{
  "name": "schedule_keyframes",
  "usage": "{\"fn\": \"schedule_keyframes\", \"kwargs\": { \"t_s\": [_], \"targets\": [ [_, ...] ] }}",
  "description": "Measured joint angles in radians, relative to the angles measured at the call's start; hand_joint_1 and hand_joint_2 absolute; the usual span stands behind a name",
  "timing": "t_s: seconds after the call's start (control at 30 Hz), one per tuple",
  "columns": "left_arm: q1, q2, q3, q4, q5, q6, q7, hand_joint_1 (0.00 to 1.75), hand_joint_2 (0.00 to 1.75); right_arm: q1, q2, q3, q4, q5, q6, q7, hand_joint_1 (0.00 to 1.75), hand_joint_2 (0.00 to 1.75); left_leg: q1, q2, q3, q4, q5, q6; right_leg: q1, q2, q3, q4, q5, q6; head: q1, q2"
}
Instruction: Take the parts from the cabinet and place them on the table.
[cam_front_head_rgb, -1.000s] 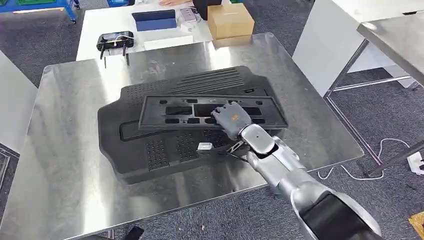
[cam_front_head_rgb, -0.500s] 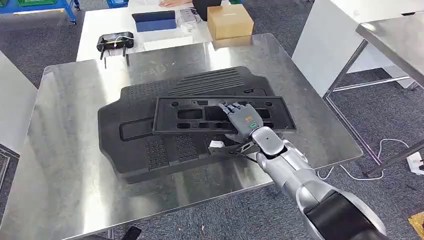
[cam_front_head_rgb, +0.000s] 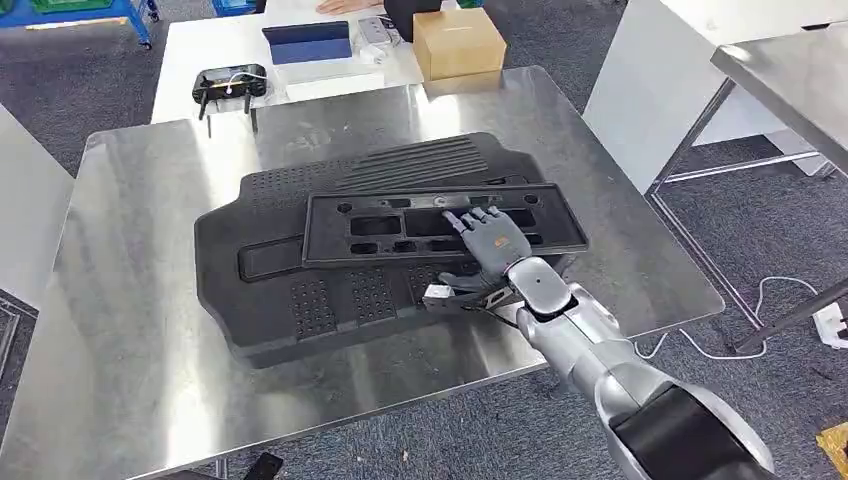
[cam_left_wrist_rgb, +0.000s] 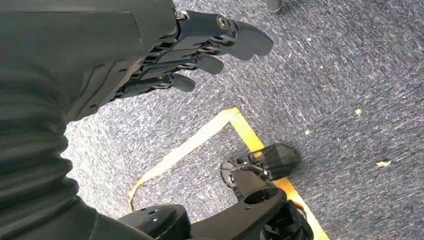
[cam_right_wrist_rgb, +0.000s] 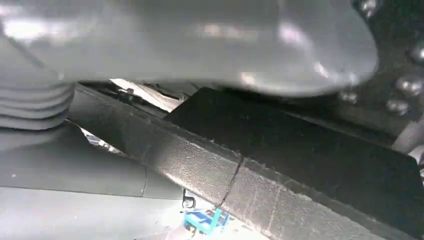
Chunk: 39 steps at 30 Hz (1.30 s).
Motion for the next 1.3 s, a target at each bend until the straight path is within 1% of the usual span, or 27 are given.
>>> {"fn": "schedule_keyframes", "kwargs": {
  "t_s": [0.1,0.13,0.27,0.4,0.5,0.73,0.8,0.97,1.03,1.17,1.23,1.3],
  "targets": [
    [0.000,0.000,-0.002,0.000,0.000,0.000,0.000,0.00,1.75,0.000,0.000,0.000,0.002,0.000,0.000,0.000,0.00,0.00,0.000,0.000,0.000,0.000,0.000,0.000,0.000,0.000,0.000,0.000,0.000,0.000,0.000,0.000],
    [0.000,0.000,-0.002,0.000,0.000,0.000,0.000,0.00,0.00,0.000,0.000,0.000,0.002,0.000,0.000,0.000,0.00,0.00,0.000,0.000,0.000,0.000,0.000,0.000,0.000,0.000,0.000,0.000,0.000,0.000,0.000,0.000],
    [0.000,0.000,-0.006,0.000,0.000,0.002,0.002,0.00,0.00,0.003,0.000,-0.010,0.002,-0.008,-0.013,-0.004,0.00,0.00,0.000,0.000,0.000,0.000,0.000,0.000,0.000,0.000,0.000,0.000,0.000,0.000,0.000,0.000],
    [0.000,0.000,-0.009,0.000,0.009,0.002,0.002,0.00,0.00,0.013,0.007,-0.045,-0.014,-0.050,-0.021,-0.042,0.00,0.00,0.000,0.000,0.000,0.000,0.000,0.000,0.000,0.000,0.000,0.000,0.000,0.000,0.000,0.000],
    [0.000,0.000,-0.017,0.000,0.017,0.000,0.002,0.00,0.00,0.023,0.018,-0.071,-0.066,-0.078,-0.004,-0.061,0.00,0.00,0.000,0.000,-0.001,0.000,0.000,0.000,0.000,0.000,0.000,0.000,0.000,0.000,0.000,0.000],
    [0.001,0.000,-0.021,0.000,0.031,-0.014,0.000,0.00,0.00,0.055,0.027,-0.097,-0.220,-0.094,0.028,-0.064,0.00,0.00,0.000,-0.001,-0.001,0.000,0.000,0.000,0.000,0.000,0.000,0.000,0.000,0.000,0.000,0.000],
    [0.001,0.000,-0.022,0.000,0.033,-0.017,0.000,0.00,0.00,0.066,0.026,-0.097,-0.269,-0.075,0.037,-0.061,0.00,0.00,0.000,-0.001,-0.001,0.000,0.000,0.000,0.000,0.000,0.000,0.000,0.000,0.000,0.000,0.000],
    [0.002,0.000,-0.025,0.000,0.036,-0.017,0.001,0.00,0.00,0.085,0.024,-0.085,-0.364,-0.010,0.035,-0.028,0.00,0.00,0.000,-0.002,-0.001,0.000,0.000,0.000,0.000,0.000,0.000,0.000,0.000,0.000,0.000,0.000],
    [0.002,0.000,-0.026,0.000,0.039,-0.017,0.000,0.00,0.00,0.088,0.021,-0.077,-0.389,0.023,0.029,-0.011,0.00,0.00,0.000,-0.002,-0.001,0.000,0.000,0.000,0.000,0.000,0.000,0.000,0.000,0.000,0.000,0.000],
    [0.002,0.000,-0.033,0.000,0.044,-0.017,0.001,0.00,0.00,0.092,0.016,-0.059,-0.429,0.050,0.029,0.000,0.00,0.00,0.000,-0.002,-0.001,0.000,0.000,0.000,0.000,0.000,0.000,0.000,0.000,0.000,0.000,0.000],
    [0.002,0.000,-0.034,0.000,0.049,-0.017,0.000,0.00,0.00,0.099,0.013,-0.055,-0.452,0.034,0.034,-0.005,0.00,0.00,0.000,-0.002,-0.001,0.000,0.000,0.000,0.000,0.000,0.000,0.000,0.000,0.000,0.000,0.000],
    [0.002,0.000,-0.036,0.000,0.053,-0.017,0.000,0.00,0.00,0.107,0.013,-0.053,-0.476,-0.032,0.045,-0.038,0.00,0.00,0.000,-0.002,-0.001,0.000,0.000,0.000,0.000,0.000,0.000,0.000,0.000,0.000,0.000,0.000]
  ]
}}
